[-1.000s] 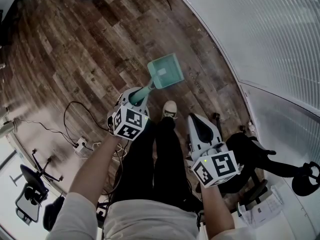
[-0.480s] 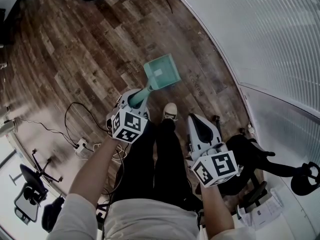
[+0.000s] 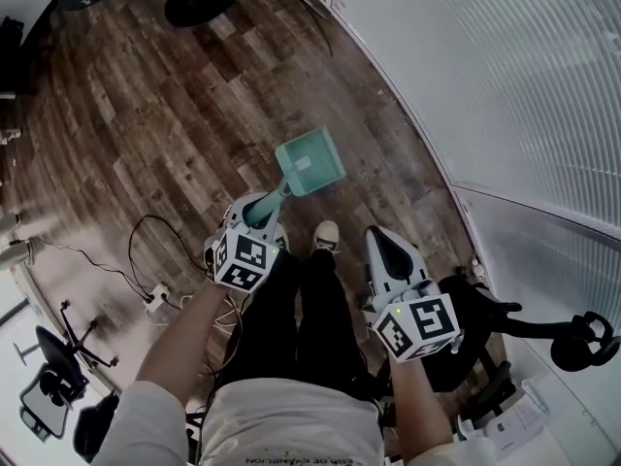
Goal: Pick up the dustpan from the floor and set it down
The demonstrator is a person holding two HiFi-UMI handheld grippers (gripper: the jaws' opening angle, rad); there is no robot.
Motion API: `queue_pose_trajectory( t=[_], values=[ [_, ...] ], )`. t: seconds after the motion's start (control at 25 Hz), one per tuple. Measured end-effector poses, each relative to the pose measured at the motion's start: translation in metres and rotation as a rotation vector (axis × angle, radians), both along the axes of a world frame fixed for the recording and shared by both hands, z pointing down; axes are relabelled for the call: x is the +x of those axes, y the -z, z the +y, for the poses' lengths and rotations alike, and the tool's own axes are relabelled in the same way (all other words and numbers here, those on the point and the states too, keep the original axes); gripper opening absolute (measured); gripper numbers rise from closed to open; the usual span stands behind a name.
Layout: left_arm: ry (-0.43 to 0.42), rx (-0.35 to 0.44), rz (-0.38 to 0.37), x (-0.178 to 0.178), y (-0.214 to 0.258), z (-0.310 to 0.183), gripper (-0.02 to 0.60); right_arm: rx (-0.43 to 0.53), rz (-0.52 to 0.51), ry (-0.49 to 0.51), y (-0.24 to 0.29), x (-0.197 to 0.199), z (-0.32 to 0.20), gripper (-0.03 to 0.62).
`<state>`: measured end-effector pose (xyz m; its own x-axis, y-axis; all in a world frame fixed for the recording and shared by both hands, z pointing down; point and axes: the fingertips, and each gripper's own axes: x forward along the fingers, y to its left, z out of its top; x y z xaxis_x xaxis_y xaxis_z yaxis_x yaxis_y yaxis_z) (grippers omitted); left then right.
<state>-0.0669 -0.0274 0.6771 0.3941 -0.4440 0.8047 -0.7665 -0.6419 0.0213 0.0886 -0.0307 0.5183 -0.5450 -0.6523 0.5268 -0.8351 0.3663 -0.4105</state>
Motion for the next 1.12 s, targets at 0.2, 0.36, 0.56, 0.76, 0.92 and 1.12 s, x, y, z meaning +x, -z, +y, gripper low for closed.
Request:
queue_pose_trajectory(
  t=[0.2,0.36,0.56,0.76,0.92,1.12],
  values=[
    [0.002,0.009,-0.002,0.000,0.039,0.008,0.075,0.031,0.020,-0.002,0.031,0.008,-0.001,0.023],
    [-0.002,0.005,-0.002,-0.005,0.077,0.017,0.075,0.059,0.031,0.012,0.055,0.009,0.004,0.023],
    [-0.005,0.010,0.005,-0.011,0.123,0.026,0.075,0.107,0.047,0.025,0.089,0.015,0.000,0.023],
    [0.000,0.000,0.012,-0.009,0.167,0.039,0.075,0.136,0.051,0.043,0.120,0.027,0.003,0.023],
    [-0.029,0.003,0.018,-0.006,0.199,0.047,0.075,0.158,0.053,0.049,0.137,0.030,0.008,0.023],
    [-0.047,-0.002,0.035,-0.007,0.238,0.057,0.075,0.167,0.049,0.043,0.151,0.028,0.016,0.023]
  ],
)
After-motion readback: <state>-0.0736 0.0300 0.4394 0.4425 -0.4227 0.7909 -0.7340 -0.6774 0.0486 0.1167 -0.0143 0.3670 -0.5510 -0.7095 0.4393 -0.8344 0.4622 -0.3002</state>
